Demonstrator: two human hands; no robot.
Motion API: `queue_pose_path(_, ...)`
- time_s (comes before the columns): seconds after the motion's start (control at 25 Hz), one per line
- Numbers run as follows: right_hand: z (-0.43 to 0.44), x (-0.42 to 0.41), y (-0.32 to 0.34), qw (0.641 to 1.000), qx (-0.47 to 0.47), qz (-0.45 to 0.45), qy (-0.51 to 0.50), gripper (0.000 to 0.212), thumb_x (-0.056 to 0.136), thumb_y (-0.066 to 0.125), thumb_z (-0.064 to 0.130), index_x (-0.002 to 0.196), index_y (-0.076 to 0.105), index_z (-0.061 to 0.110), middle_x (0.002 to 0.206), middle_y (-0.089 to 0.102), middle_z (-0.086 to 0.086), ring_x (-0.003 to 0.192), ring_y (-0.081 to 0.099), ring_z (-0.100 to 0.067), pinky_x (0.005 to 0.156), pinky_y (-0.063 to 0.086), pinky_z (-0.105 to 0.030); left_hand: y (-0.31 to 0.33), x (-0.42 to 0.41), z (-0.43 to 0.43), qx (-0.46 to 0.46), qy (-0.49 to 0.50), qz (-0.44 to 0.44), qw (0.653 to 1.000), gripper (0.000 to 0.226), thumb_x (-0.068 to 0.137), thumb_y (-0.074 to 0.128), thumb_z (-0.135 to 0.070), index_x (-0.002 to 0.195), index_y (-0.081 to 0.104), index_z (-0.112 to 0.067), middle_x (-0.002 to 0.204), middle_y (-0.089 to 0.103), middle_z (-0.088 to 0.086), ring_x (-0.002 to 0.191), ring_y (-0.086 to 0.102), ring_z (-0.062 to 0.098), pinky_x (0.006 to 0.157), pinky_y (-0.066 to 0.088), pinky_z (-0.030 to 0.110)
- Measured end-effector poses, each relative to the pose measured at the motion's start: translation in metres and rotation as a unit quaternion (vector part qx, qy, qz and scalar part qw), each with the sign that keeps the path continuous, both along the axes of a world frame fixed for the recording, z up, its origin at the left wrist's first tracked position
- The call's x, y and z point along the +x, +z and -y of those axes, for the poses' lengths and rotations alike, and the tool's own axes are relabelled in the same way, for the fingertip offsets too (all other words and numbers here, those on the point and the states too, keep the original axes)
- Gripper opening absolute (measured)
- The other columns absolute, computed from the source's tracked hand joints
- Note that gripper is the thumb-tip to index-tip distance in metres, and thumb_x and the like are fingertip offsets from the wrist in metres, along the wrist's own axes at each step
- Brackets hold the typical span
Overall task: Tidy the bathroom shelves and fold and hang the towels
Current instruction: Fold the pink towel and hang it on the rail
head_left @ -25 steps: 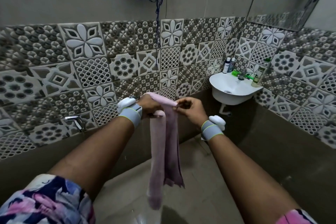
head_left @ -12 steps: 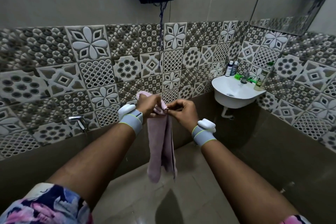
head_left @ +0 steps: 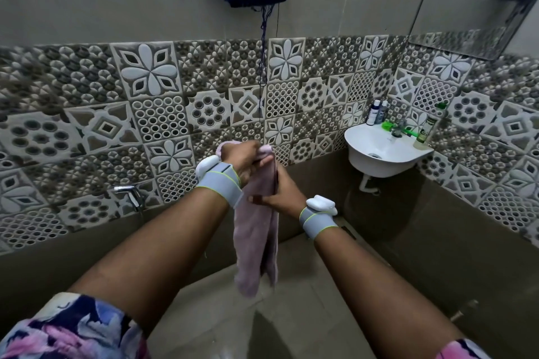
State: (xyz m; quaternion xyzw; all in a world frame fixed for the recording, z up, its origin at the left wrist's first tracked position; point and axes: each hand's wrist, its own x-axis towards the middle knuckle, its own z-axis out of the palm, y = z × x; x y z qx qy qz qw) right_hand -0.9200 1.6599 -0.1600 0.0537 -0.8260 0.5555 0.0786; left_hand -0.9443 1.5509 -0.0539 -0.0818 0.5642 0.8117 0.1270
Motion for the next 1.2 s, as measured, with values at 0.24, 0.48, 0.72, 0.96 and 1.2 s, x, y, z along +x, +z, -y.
queue_pose_path(0.24, -0.008, -0.013, 0.018, 0.974, -0.203, 0.027, -0.101, 0.007, 0.084, 0.066, -0.001, 0.086, 0.065, 0.005, 0.077, 0.067, 0.0, 0.072, 0.055, -0.008, 0.067, 0.049, -0.025, 0.007, -0.004, 0.019, 0.114, -0.071, -0.116, 0.984, 0.043, 0.083, 0.057, 0.013, 0.12, 0.055, -0.011, 0.104, 0.066, 0.016, 0.084, 0.07, 0.03, 0.073, 0.06, 0.032)
queue_pose_path(0.48, -0.035, -0.017, 0.068, 0.895, -0.434, 0.071, -0.071, 0.016, 0.086, 0.064, 0.015, 0.099, 0.065, 0.005, 0.092, 0.066, -0.016, 0.083, 0.063, -0.027, 0.084, 0.053, -0.043, -0.05, 0.0, 0.04, -0.078, -0.015, -0.136, 0.988, 0.087, 0.039, 0.095, -0.035, 0.116, 0.059, -0.015, 0.113, 0.065, 0.004, 0.1, 0.063, 0.016, 0.087, 0.055, 0.032)
queue_pose_path(0.72, -0.049, -0.011, 0.108, 0.886, -0.456, 0.055, -0.059, 0.03, 0.092, 0.055, 0.033, 0.11, 0.064, 0.011, 0.102, 0.065, -0.012, 0.106, 0.057, -0.031, 0.099, 0.045, -0.045, -0.051, 0.022, 0.027, -0.06, -0.156, -0.123, 0.978, 0.048, 0.066, 0.085, -0.01, 0.11, 0.068, -0.004, 0.108, 0.072, 0.01, 0.101, 0.069, 0.024, 0.09, 0.055, 0.04)
queue_pose_path(0.96, -0.053, 0.032, 0.091, 0.925, -0.357, 0.133, -0.008, 0.056, 0.084, 0.054, 0.055, 0.115, 0.065, 0.01, 0.107, 0.071, -0.014, 0.096, 0.069, -0.028, 0.085, 0.053, -0.039, -0.014, 0.01, 0.015, -0.018, -0.174, -0.09, 0.98, 0.023, 0.085, 0.069, -0.026, 0.097, 0.072, -0.007, 0.094, 0.075, 0.008, 0.079, 0.072, 0.02, 0.081, 0.057, 0.032)
queue_pose_path(1.2, -0.033, 0.028, 0.076, 0.917, -0.362, 0.164, 0.045, 0.021, 0.087, 0.059, 0.018, 0.099, 0.071, 0.006, 0.094, 0.073, -0.011, 0.082, 0.069, -0.023, 0.088, 0.053, -0.035, -0.019, 0.012, 0.018, -0.093, -0.029, -0.154, 0.983, 0.049, 0.07, 0.078, -0.051, 0.091, 0.073, -0.007, 0.091, 0.076, 0.002, 0.086, 0.071, 0.016, 0.084, 0.057, 0.032)
